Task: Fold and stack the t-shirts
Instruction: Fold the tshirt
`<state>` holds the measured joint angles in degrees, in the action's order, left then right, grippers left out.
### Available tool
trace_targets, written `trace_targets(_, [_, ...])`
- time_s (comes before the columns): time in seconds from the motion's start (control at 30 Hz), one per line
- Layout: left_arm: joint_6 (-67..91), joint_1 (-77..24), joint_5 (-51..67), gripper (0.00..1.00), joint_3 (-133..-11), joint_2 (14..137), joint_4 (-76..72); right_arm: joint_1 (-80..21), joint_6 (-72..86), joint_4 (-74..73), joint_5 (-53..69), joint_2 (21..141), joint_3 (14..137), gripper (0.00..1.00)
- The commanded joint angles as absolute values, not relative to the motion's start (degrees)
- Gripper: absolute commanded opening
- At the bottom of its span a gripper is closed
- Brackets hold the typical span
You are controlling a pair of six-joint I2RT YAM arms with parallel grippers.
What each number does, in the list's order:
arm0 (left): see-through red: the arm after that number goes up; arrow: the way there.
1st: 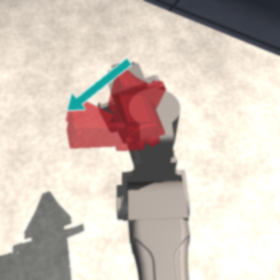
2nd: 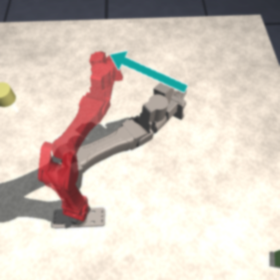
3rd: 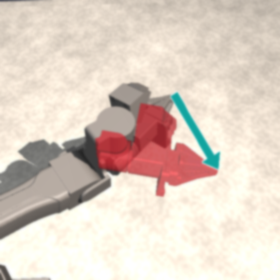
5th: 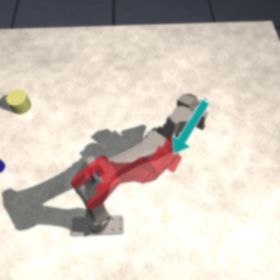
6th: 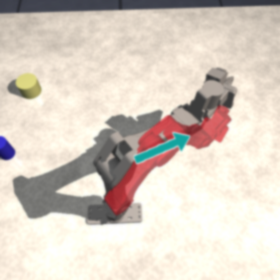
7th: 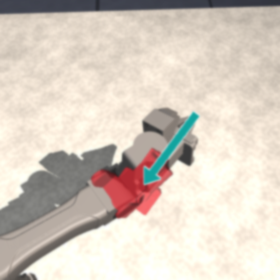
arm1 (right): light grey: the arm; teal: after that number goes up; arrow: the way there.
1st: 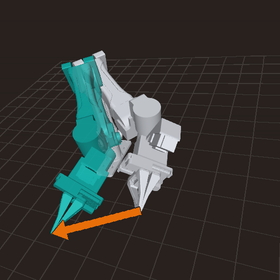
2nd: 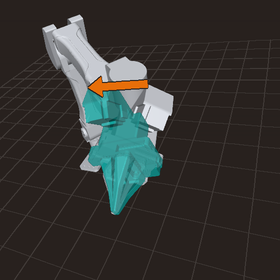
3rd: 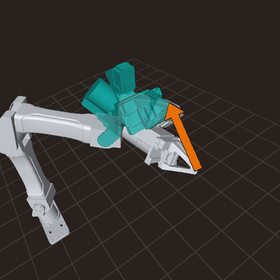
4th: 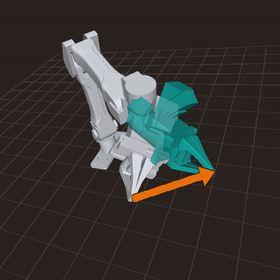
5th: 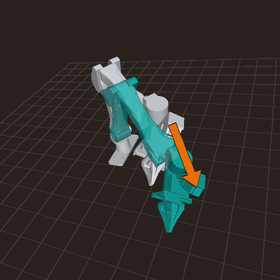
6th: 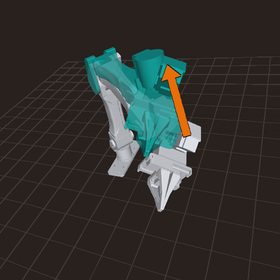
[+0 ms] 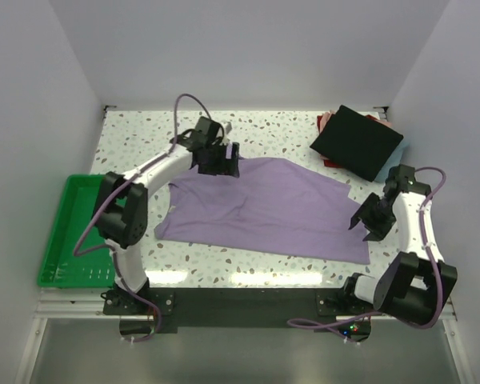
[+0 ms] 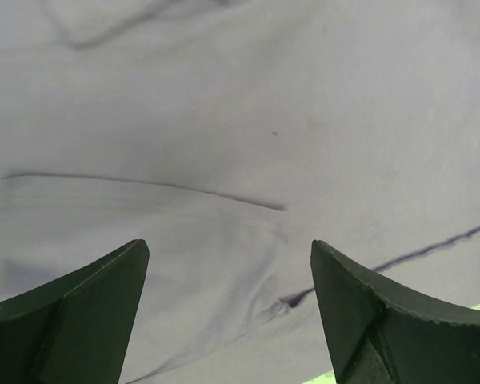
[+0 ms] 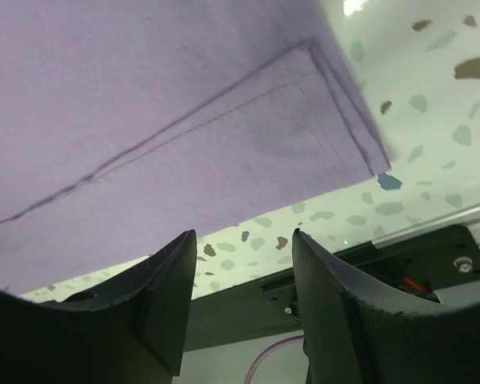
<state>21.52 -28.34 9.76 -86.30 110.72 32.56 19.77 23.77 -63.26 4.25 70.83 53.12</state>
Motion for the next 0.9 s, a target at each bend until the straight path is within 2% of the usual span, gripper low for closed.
trace_targets(0.0, [23.55, -23.39, 7.73, 0.88, -79.75, 102.06, 28.31, 16.45, 24.16, -58.99, 6.94, 70.22, 55.98, 0.55])
trace_targets(0.23, [23.47, -20.22, 6.07, 0.9, -69.27, 99.85, 26.11, 4.76, 29.09, -52.57, 6.24, 81.45, 58.8, 0.55])
trace_targets(0.57, [21.01, -20.04, 2.02, 0.91, -59.95, 100.11, 22.76, 2.64, 30.85, -46.49, 8.79, 94.91, 55.64, 0.54])
trace_targets(0.87, [23.11, -20.04, 1.93, 0.91, -53.27, 94.76, 24.78, 2.55, 31.38, -51.06, 4.93, 96.42, 52.21, 0.52])
